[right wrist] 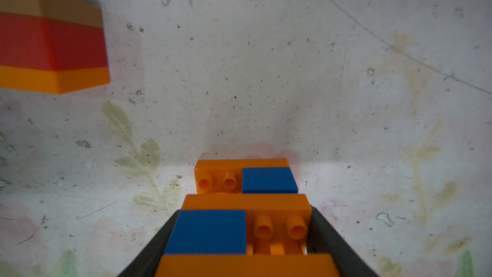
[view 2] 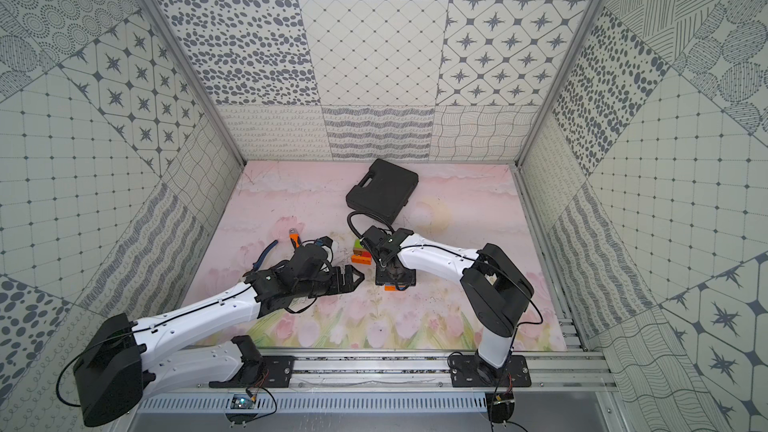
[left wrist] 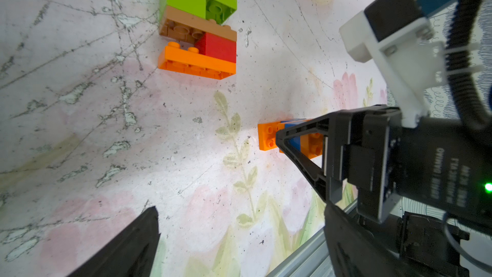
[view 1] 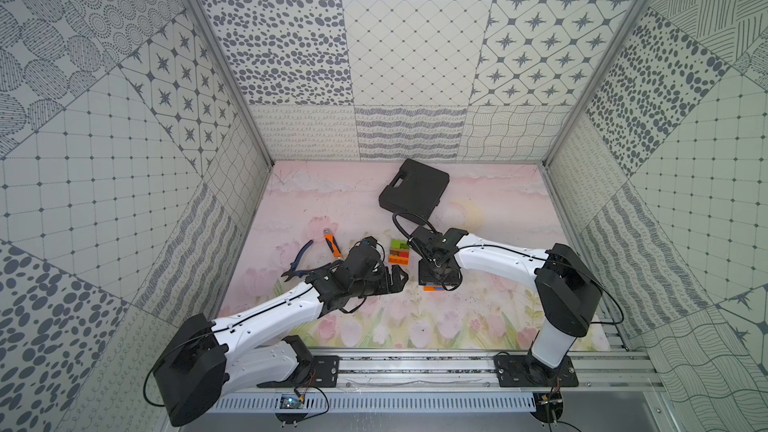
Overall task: Assemble the number 5 with lego
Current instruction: Assemble the lego brick with the lego brick.
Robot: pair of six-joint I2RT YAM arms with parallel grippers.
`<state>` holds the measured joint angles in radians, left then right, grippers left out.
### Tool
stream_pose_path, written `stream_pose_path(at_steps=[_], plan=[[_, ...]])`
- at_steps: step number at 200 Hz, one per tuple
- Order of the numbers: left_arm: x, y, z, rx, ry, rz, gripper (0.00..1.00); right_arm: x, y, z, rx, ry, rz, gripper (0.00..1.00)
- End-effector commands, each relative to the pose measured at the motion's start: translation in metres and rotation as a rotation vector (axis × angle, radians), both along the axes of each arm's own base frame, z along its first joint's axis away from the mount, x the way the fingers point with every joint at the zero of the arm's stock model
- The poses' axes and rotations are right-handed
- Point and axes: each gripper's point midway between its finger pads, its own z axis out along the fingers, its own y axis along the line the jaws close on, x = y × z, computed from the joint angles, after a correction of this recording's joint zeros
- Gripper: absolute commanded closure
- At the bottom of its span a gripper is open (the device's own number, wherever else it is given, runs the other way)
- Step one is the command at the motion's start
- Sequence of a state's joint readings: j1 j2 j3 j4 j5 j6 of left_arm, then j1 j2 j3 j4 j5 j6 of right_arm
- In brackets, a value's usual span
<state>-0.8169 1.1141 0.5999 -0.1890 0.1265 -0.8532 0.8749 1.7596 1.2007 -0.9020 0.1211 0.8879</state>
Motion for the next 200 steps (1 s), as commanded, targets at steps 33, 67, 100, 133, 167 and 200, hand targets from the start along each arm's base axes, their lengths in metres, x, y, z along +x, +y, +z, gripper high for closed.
stream_pose_path(at_steps=[33, 67, 100, 133, 167, 200], plan=[[0.004, -0.004, 0.008, -0.022, -0.035, -0.010, 0.00, 0.000, 0.000, -0.019, -0.052, 0.030, -0.009, 0.31], [0.004, -0.005, 0.008, -0.022, -0.033, -0.011, 0.00, -0.003, -0.001, -0.025, -0.061, 0.048, 0.001, 0.32], [0.004, -0.004, 0.008, -0.019, -0.032, -0.009, 0.00, -0.003, -0.003, -0.028, -0.070, 0.055, -0.001, 0.32], [0.004, -0.003, 0.008, -0.021, -0.036, -0.007, 0.00, -0.004, -0.005, -0.033, -0.089, 0.066, 0.006, 0.31], [0.004, -0.004, 0.008, -0.020, -0.034, -0.008, 0.00, -0.011, -0.005, -0.048, -0.104, 0.116, 0.015, 0.32], [0.004, -0.004, 0.008, -0.019, -0.033, -0.008, 0.00, -0.010, -0.005, -0.045, -0.096, 0.108, 0.012, 0.32]])
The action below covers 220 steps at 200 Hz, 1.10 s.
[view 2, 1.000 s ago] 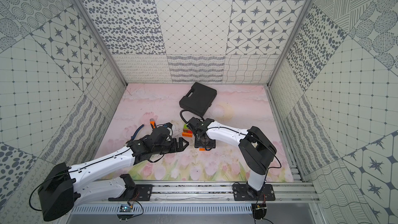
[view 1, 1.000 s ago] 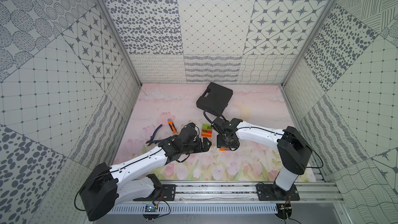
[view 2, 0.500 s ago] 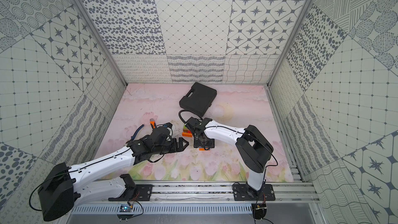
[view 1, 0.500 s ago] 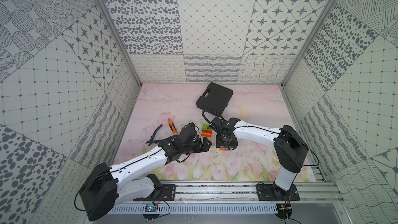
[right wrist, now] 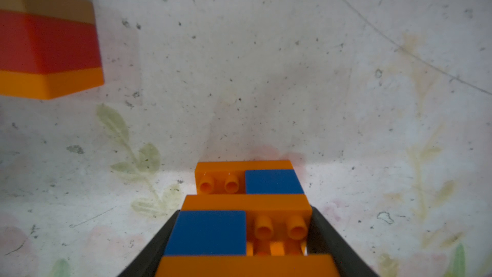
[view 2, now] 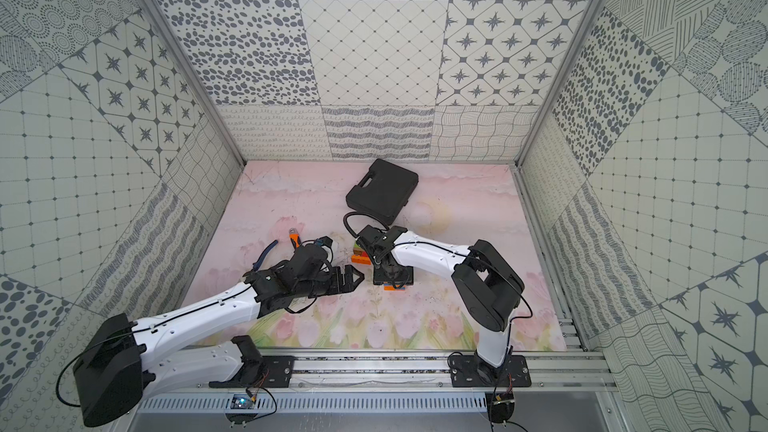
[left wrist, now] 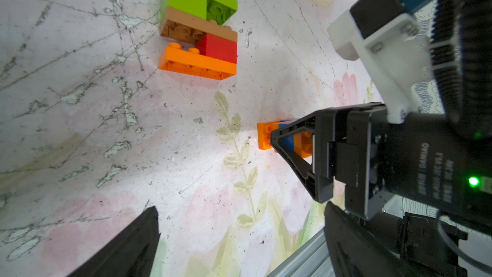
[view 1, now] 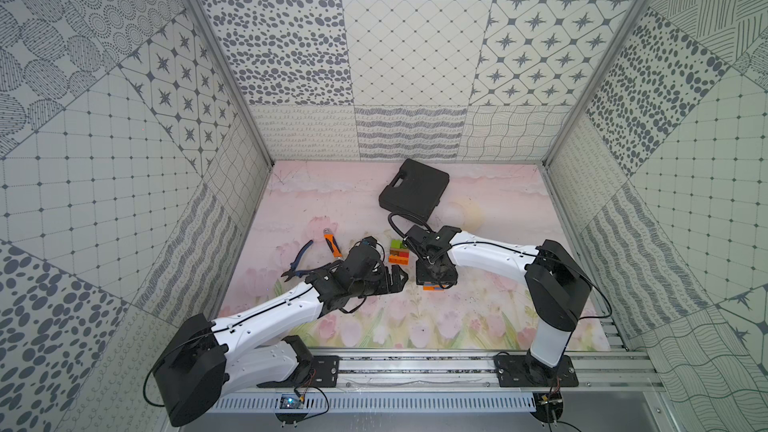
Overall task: Assemble the number 5 with lego
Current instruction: Assemble the lego brick with the lego brick.
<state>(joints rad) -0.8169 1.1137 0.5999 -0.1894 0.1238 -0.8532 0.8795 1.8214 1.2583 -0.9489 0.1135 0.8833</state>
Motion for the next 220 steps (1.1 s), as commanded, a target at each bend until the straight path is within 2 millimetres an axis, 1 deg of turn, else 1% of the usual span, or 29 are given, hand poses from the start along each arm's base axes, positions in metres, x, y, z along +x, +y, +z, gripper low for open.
stream_pose_path(at_steps=[1, 20, 48, 78, 125, 197, 220], plan=[[0.004, -0.004, 0.008, -0.021, -0.032, -0.009, 0.00, -0.010, -0.009, -0.039, -0.061, 0.069, 0.001, 0.32], [0.004, -0.004, 0.008, -0.021, -0.034, -0.010, 0.00, -0.008, -0.009, -0.032, -0.048, 0.051, -0.002, 0.32], [0.003, -0.004, 0.007, -0.020, -0.029, -0.010, 0.00, -0.007, -0.011, -0.028, -0.027, 0.039, -0.016, 0.32], [0.004, -0.004, 0.008, -0.020, -0.031, -0.007, 0.00, -0.007, -0.011, -0.030, -0.001, 0.044, -0.021, 0.32], [0.004, -0.004, 0.008, -0.020, -0.031, -0.007, 0.00, -0.008, -0.011, -0.033, -0.006, 0.055, -0.015, 0.32], [0.004, -0.003, 0.008, -0.019, -0.031, -0.006, 0.00, -0.007, -0.008, -0.030, 0.006, 0.049, -0.003, 0.31], [0.004, -0.004, 0.009, -0.021, -0.034, -0.005, 0.00, -0.005, -0.006, -0.025, 0.012, 0.040, 0.001, 0.29]])
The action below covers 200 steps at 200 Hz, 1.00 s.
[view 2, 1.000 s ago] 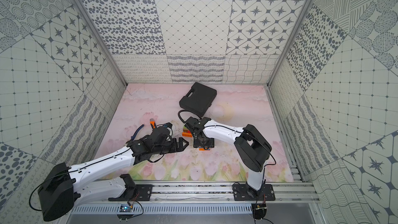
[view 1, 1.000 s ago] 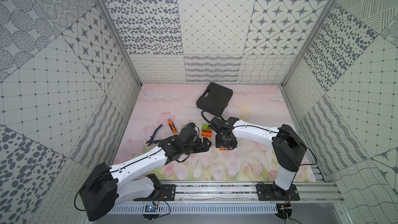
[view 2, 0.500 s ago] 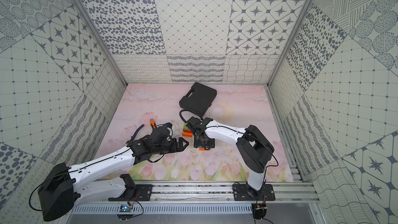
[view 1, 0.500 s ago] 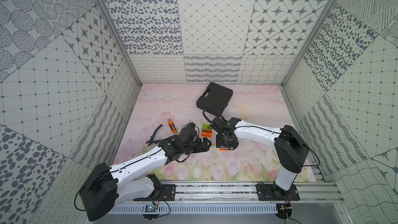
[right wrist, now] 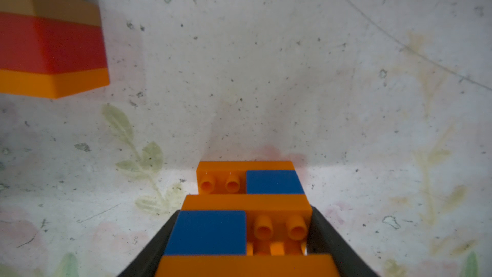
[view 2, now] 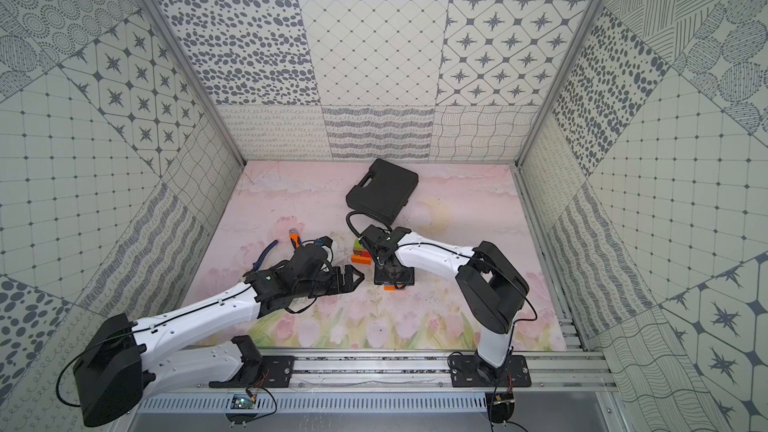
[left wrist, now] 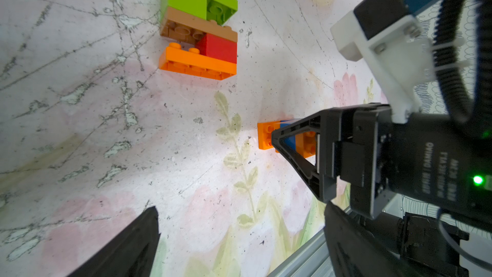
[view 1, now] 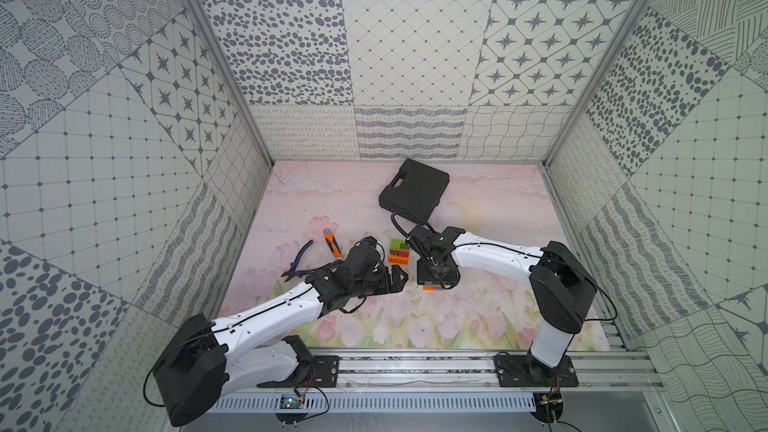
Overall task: Assemble the number 5 with lego
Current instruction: Assemble the lego brick with the lego brick, then adjust the lego brick at the center of the board.
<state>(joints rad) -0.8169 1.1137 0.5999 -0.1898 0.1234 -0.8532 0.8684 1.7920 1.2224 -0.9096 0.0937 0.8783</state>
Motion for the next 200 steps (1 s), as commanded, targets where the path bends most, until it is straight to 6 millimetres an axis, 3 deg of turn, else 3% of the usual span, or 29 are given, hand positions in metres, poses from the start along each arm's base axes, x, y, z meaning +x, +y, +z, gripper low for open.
stream_pose_path(at_steps=[1, 41, 87, 113, 147, 200], plan=[[0.005, -0.004, 0.009, -0.021, -0.035, -0.005, 0.00, -0.005, -0.006, -0.026, -0.025, 0.046, 0.006, 0.29], [0.005, -0.005, 0.011, -0.025, -0.036, -0.009, 0.00, -0.001, 0.000, -0.010, 0.021, 0.010, 0.016, 0.20], [0.006, -0.003, 0.015, -0.021, -0.050, -0.003, 0.00, 0.003, 0.007, 0.034, 0.140, -0.121, 0.072, 0.01], [0.006, -0.002, 0.016, -0.027, -0.062, 0.000, 0.00, 0.004, 0.003, 0.058, 0.203, -0.223, 0.116, 0.01], [0.005, -0.001, 0.022, -0.026, -0.096, -0.022, 0.00, 0.012, -0.024, 0.083, 0.249, -0.446, 0.136, 0.01], [0.006, -0.012, 0.025, -0.046, -0.127, -0.067, 0.00, 0.012, -0.023, 0.082, 0.353, -0.460, 0.403, 0.01]])
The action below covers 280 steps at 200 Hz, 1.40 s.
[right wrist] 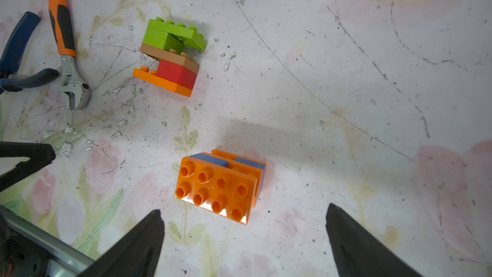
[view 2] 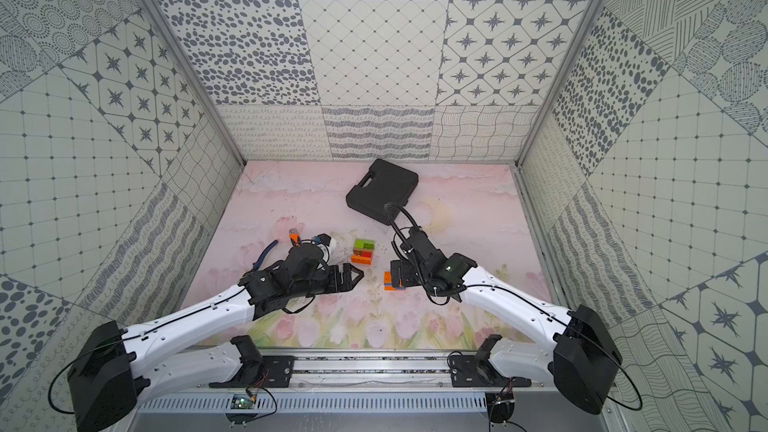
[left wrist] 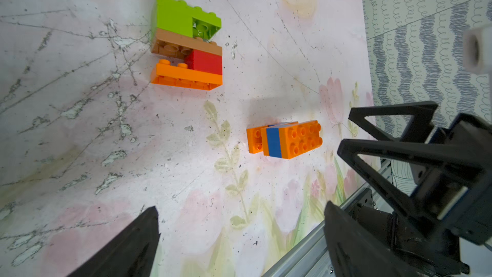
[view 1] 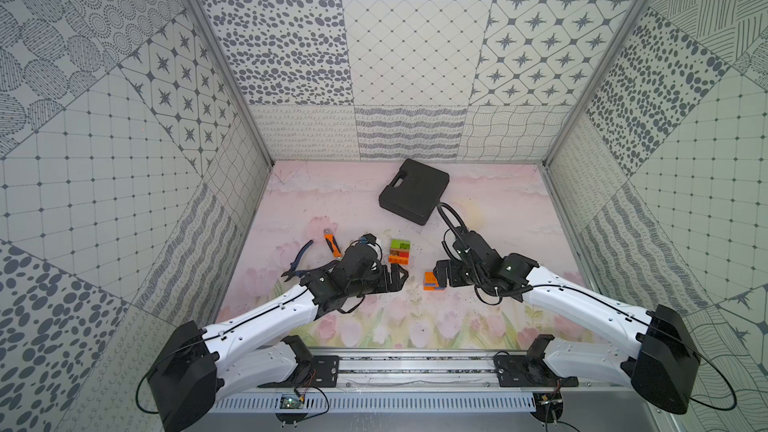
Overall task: Assemble the number 5 with lego
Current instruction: Adjust the lego brick at the center of the board.
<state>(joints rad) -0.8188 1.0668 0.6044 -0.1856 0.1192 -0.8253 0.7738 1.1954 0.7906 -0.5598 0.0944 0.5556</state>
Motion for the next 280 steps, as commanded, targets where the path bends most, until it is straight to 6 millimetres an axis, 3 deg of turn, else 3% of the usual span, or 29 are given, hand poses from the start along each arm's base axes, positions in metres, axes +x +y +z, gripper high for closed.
stream_pose_path(at_steps=[1, 18, 69, 87, 126, 192, 249, 280], plan=[[0.005, -0.011, 0.009, -0.017, -0.070, -0.049, 0.00, 0.008, 0.019, 0.011, 0.046, -0.073, 0.201, 0.01], [0.004, -0.016, 0.010, -0.016, -0.070, -0.064, 0.00, 0.008, 0.025, 0.007, 0.030, -0.075, 0.306, 0.01], [-0.004, -0.026, 0.003, -0.046, -0.063, -0.056, 0.00, 0.011, 0.034, 0.004, 0.008, -0.130, 0.476, 0.14], [-0.007, -0.021, -0.005, -0.017, -0.055, -0.032, 0.00, 0.012, 0.034, 0.005, 0.008, -0.128, 0.505, 0.22], [-0.006, -0.012, -0.007, -0.015, -0.071, 0.002, 0.00, 0.009, 0.036, 0.003, -0.007, -0.151, 0.600, 0.27], [-0.004, -0.006, -0.009, 0.001, -0.073, 0.034, 0.00, 0.009, 0.042, 0.000, -0.091, -0.148, 0.773, 0.27], [-0.005, 0.003, -0.008, 0.006, -0.090, 0.054, 0.00, -0.007, 0.049, -0.023, -0.087, -0.050, 0.860, 0.33], [-0.005, 0.002, -0.009, 0.007, -0.088, 0.053, 0.00, -0.002, 0.052, -0.029, -0.102, -0.054, 0.852, 0.34]])
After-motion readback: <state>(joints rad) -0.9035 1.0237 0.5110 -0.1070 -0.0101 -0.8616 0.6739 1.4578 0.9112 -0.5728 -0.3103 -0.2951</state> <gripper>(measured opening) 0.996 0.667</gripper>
